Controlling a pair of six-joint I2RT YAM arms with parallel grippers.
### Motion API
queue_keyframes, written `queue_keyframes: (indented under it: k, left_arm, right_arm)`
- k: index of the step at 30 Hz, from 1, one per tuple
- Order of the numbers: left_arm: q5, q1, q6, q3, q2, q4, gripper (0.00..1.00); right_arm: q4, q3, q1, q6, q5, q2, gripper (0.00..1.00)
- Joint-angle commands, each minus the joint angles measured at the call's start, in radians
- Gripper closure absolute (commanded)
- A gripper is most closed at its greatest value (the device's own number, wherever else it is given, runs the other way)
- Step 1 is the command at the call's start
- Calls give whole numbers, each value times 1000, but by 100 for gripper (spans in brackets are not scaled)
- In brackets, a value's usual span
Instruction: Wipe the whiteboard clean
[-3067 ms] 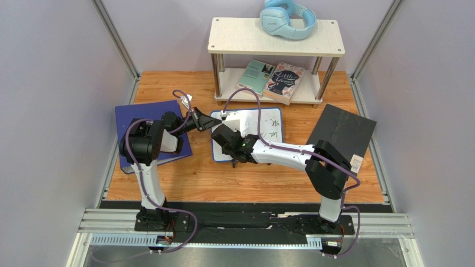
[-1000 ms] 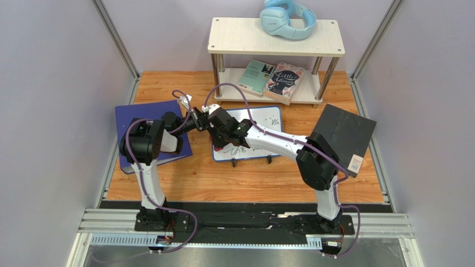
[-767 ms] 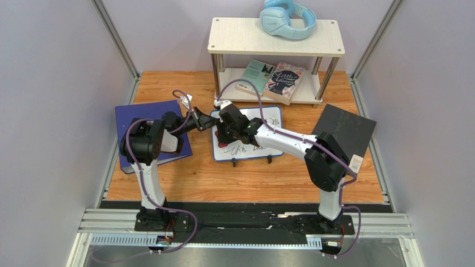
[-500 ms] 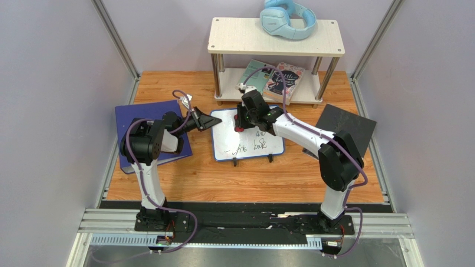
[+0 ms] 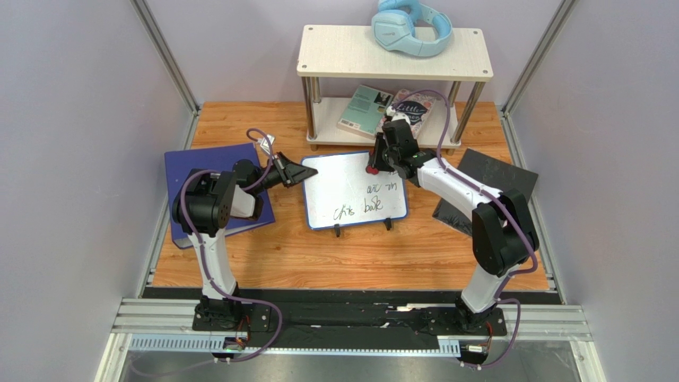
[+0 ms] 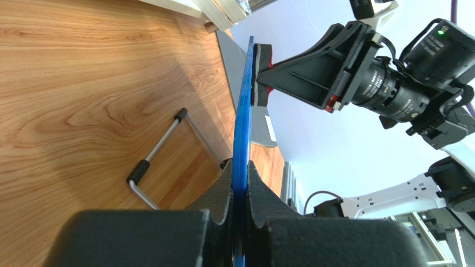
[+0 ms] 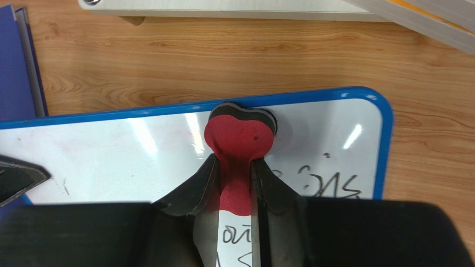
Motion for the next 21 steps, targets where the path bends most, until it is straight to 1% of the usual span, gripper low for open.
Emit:
queue_keyframes:
  k: [1,7,21]
  left_arm:
    - [56,-6,84,-10,8,162,100]
    - [56,-4,84,-10,8,162,100]
    - [57,-4,87,-13,5,162,100]
  right_arm:
    - [-108,-98,-79,-22,203,44,100]
    - [-103,-173,-106,25,185,3,100]
    - [-85,-339,-108,107,137,-59,100]
